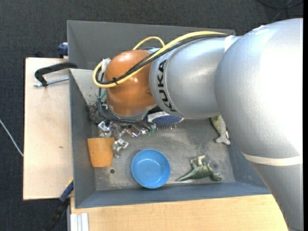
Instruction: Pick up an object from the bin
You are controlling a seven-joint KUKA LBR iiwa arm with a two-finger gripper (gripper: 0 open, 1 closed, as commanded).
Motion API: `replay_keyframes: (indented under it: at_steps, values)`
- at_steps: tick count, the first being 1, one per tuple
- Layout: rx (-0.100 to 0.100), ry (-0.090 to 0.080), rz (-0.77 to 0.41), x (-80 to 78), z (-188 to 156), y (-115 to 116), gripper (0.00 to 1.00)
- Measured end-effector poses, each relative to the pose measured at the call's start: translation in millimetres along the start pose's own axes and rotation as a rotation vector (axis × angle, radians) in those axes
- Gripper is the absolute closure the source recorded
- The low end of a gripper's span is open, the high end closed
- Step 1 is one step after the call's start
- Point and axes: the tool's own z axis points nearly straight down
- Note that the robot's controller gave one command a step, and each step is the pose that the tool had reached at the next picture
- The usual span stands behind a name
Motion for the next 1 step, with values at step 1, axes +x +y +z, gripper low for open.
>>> replay_keyframes:
  at_steps: [1]
  values:
    - [0.000, -0.017, 0.002, -2.8, -61.4, -0.6, 1.00]
